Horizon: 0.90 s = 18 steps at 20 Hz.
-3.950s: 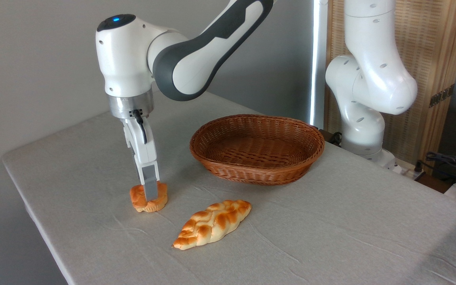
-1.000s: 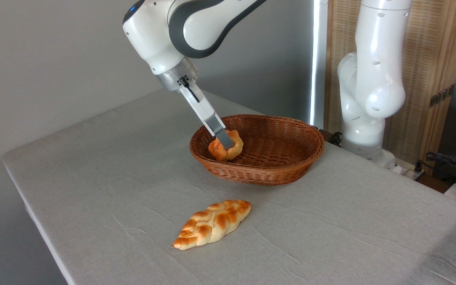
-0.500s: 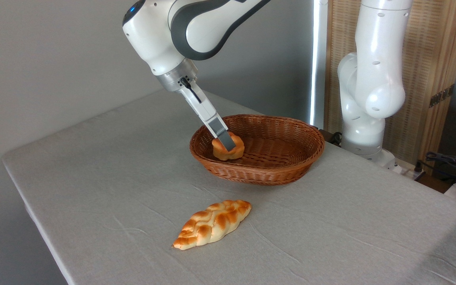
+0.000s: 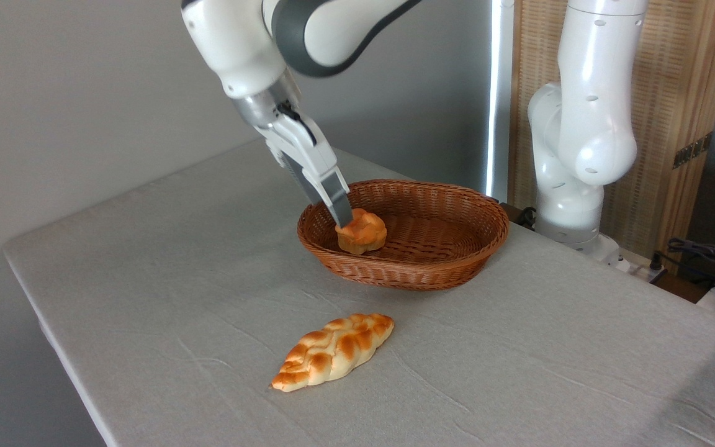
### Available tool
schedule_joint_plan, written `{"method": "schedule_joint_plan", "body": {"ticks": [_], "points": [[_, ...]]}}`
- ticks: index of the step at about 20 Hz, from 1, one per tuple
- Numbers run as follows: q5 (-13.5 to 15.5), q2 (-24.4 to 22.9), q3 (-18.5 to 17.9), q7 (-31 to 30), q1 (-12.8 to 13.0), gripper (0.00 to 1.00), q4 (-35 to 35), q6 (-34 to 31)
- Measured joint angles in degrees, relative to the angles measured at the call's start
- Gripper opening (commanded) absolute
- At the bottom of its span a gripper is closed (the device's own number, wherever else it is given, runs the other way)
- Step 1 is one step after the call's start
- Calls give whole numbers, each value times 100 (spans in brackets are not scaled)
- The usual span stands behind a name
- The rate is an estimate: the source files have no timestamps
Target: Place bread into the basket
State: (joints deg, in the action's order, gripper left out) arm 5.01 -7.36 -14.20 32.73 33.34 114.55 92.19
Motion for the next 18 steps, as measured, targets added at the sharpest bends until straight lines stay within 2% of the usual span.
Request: {"method": "schedule_joint_plan", "body": {"ticks": [2, 4, 6, 8, 10, 14, 15, 18], "points": [[8, -73, -197, -12, -205, 100, -460, 23], [31, -94, -216, -9, -586, 100, -851, 34], [45, -61, -76, 42, -1150, 100, -1273, 133], [46, 29, 123, 74, -1509, 100, -1488, 576], [12, 179, 234, 73, -1576, 100, -1545, 942], [-400, 432, 413, 55, -1619, 100, -1661, 1043], [-415, 481, 509, 51, -1735, 100, -1708, 966], [-417, 619, 959, 57, -2340, 100, -2065, 451]]}}
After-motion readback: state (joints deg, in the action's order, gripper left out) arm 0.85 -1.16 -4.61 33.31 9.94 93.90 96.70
